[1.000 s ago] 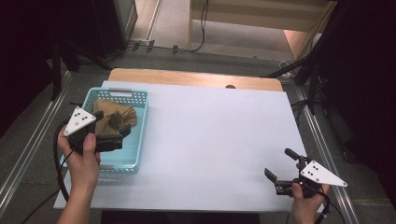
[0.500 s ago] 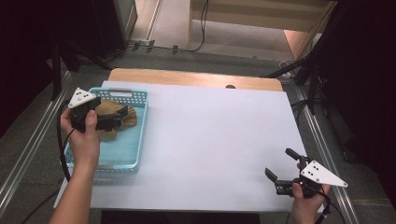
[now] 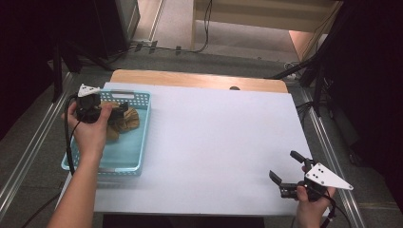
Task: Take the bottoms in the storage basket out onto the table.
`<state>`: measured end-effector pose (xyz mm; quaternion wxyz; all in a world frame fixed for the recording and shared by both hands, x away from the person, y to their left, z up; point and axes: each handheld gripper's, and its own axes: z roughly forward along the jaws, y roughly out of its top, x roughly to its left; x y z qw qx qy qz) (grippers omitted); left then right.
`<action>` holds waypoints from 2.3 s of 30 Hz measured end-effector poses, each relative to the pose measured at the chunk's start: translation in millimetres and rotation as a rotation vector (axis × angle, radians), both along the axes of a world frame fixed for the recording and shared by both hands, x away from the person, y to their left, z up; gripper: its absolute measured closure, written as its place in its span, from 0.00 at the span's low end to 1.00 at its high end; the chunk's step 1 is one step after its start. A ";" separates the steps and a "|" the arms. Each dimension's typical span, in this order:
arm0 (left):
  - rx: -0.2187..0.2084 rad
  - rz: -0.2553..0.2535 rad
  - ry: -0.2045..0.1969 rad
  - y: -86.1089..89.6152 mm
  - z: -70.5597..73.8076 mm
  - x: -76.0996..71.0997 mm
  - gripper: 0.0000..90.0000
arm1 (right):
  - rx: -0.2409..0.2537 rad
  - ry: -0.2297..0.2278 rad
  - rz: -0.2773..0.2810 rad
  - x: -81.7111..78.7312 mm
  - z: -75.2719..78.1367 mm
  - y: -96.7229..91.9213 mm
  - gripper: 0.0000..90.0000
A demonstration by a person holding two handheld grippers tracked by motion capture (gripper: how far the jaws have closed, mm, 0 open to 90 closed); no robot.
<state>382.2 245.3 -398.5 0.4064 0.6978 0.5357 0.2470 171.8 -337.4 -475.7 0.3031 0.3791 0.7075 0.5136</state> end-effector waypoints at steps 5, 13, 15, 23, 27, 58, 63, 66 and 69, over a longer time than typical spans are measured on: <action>0.011 0.047 0.045 1.7 -10.6 10.4 0.00 | 0.001 0.007 0.005 0.8 -0.7 0.9 0.00; 0.035 0.116 0.121 5.6 -30.9 19.8 0.00 | -0.001 0.013 0.006 1.5 -1.6 1.0 0.00; 0.038 0.133 0.140 6.8 -35.7 21.5 0.00 | -0.001 0.016 0.007 1.7 -1.9 1.0 0.00; 0.057 0.153 0.217 4.6 -47.7 29.4 0.00 | -0.006 0.022 0.008 3.1 -3.4 2.1 0.00; 0.059 0.160 0.278 5.3 -56.0 34.8 0.00 | -0.004 0.029 0.008 3.8 -4.7 2.7 0.00; 0.281 0.173 0.379 -2.7 -74.0 40.1 0.62 | -0.007 0.049 0.004 6.6 -8.7 3.1 0.00; 0.241 0.178 0.375 0.9 -71.5 39.4 0.71 | 0.001 0.053 0.003 7.8 -9.9 1.2 0.00; 0.214 0.180 0.357 2.6 -69.1 37.9 0.73 | 0.004 0.057 -0.003 7.6 -9.6 0.2 0.00; 0.194 0.177 0.337 2.9 -66.3 36.5 0.73 | 0.006 0.057 -0.004 7.6 -9.7 -0.1 0.00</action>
